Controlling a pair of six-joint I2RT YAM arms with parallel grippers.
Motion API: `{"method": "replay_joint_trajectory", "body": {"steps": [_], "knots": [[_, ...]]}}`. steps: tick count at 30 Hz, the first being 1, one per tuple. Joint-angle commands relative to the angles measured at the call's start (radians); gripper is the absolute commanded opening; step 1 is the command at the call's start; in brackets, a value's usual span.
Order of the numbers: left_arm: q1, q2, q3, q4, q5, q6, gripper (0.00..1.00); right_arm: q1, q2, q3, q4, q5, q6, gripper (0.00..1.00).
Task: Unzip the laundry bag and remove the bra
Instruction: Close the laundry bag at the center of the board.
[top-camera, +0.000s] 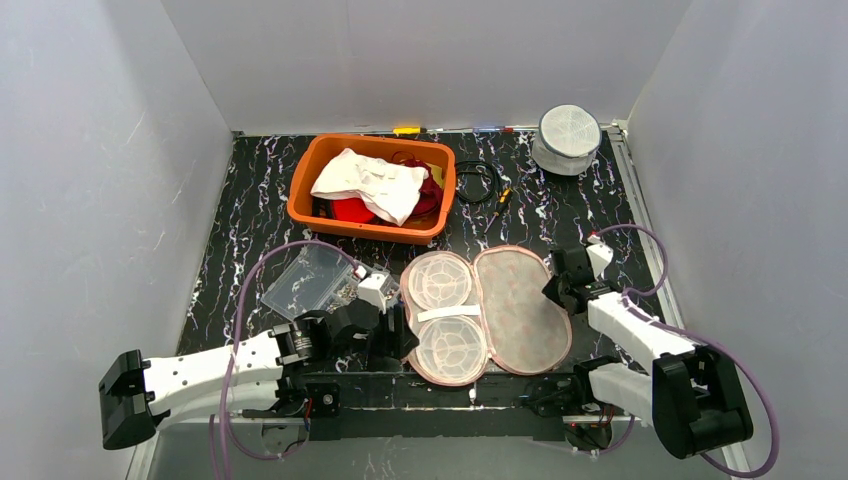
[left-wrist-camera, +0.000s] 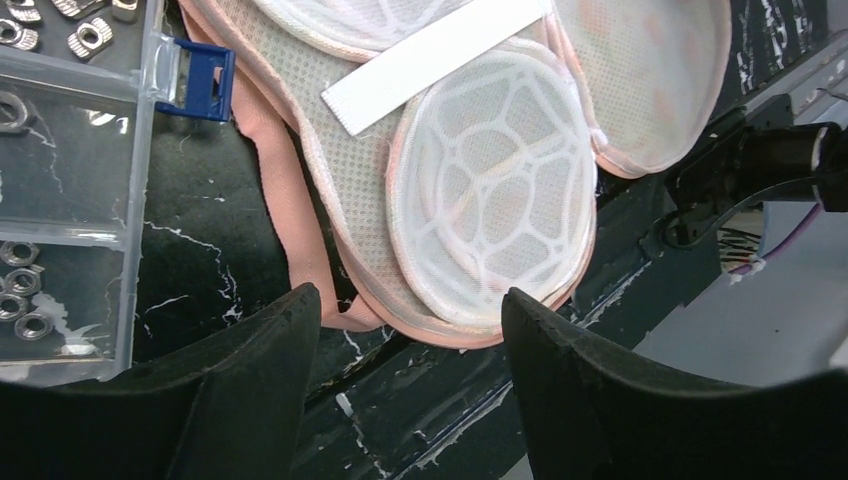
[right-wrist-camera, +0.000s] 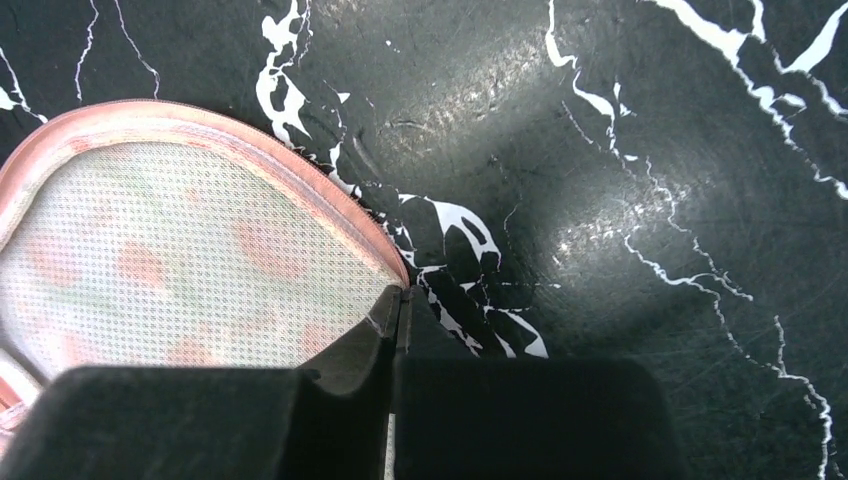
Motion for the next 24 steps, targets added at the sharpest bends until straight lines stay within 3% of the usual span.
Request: {"method": "replay_joint_trajectory", "body": {"steps": [1,9,14,24], "knots": [[-0.005,-0.006,0.039,-0.049,-0.042,0.026,0.65,-0.001,-0.019,-0.041,-0.087,-0.068,0.024,0.01],[-0.005,-0.014,0.040,-0.057,-0.070,0.029,0.64,0.000,-0.319,0.105,-0.198,-0.159,-0.070,0.01],[-0.005,0.019,0.052,-0.012,-0.101,0.044,0.64,0.000,-0.368,0.183,-0.153,-0.414,-0.190,0.01],[-0.005,0.240,0.164,-0.001,-0.116,0.085,0.63,0.000,-0.362,0.257,0.023,-0.895,-0.174,0.01]]}}
